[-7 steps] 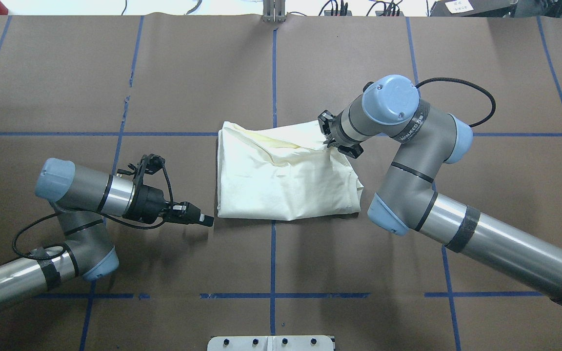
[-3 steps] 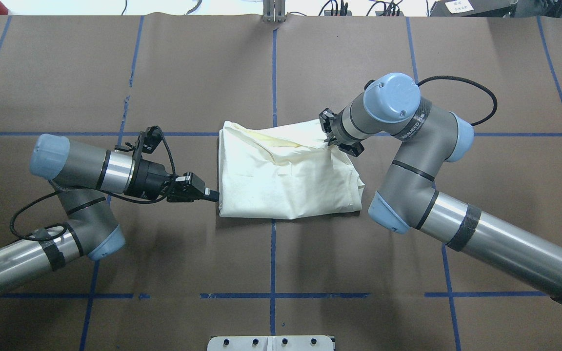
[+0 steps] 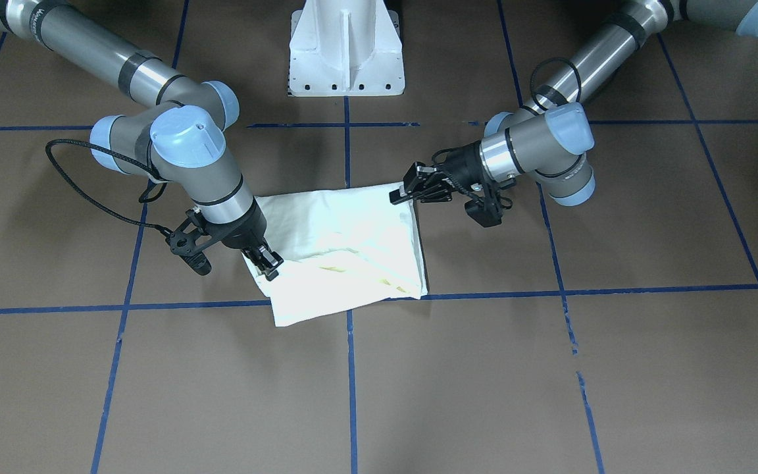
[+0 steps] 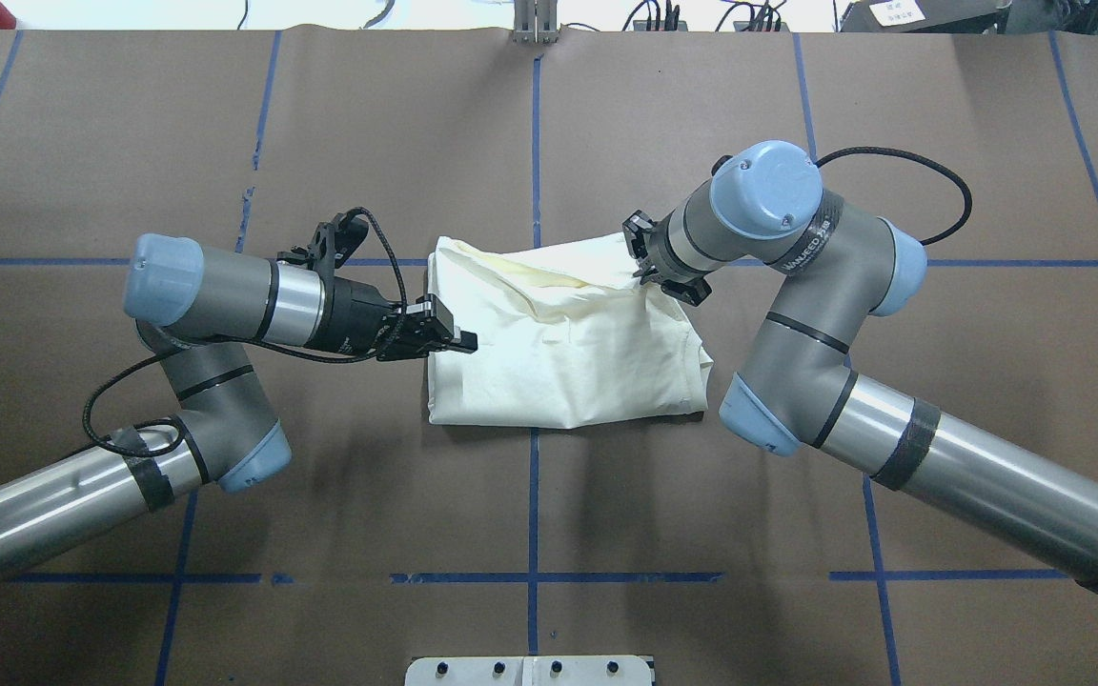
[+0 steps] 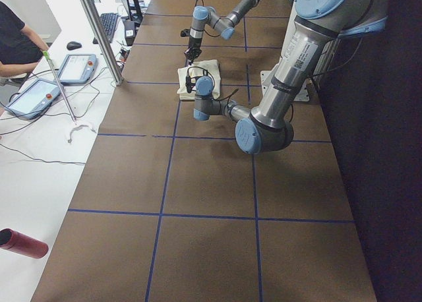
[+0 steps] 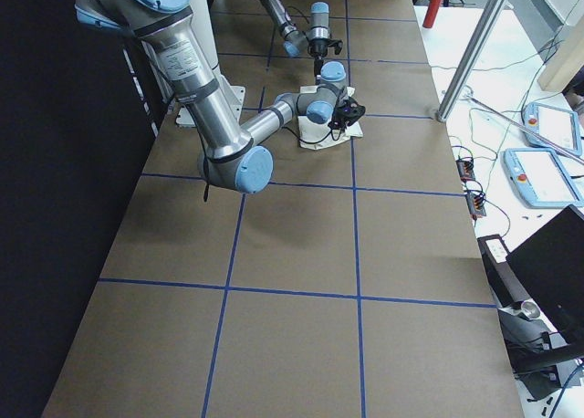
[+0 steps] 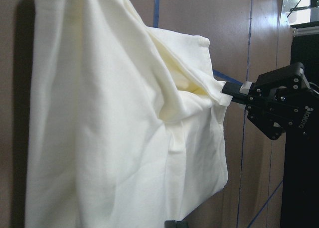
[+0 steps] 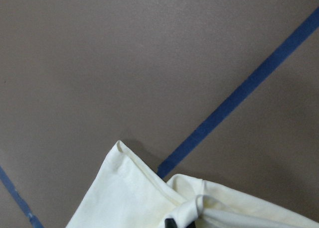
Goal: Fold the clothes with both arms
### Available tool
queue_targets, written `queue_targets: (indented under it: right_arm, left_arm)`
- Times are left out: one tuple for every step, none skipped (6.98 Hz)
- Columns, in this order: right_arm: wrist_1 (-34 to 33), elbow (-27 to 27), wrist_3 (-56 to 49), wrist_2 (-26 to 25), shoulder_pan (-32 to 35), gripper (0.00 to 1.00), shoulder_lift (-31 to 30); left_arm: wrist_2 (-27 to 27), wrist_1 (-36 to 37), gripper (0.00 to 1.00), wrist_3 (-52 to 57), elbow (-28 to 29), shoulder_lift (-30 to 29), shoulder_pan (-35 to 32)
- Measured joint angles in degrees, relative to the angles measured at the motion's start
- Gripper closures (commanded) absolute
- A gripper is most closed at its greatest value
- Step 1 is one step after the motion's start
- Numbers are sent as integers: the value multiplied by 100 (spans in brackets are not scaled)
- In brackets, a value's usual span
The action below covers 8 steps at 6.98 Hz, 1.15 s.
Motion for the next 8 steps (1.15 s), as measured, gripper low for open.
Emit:
queue_targets:
  right_arm:
    - [0,4,0,1,7,100,2]
    - [0,12,2,2,11,100,3]
    - [0,21,6,2,13,100,3]
    - [0,27,8,2,15,100,3]
    - [0,37,7,2,15,100,3]
    - [0,50,3,2,15,100,3]
    - [0,57,-1,2,15,100,3]
    - [0,58,-8,2,15,100,3]
  left_arm:
    - [94,83,100,22,12,22,91]
    - [139,113,100,31,12,77,137]
    - [159,120,100,34,7,147,158]
    - [172,126,100,35,5,204,164]
    - [219,143,100,36,10,239,170]
    - [289,162,100,36,20,269,173]
    - [325,173,100,38,25,322,175]
    - [338,175,100,42,18,397,175]
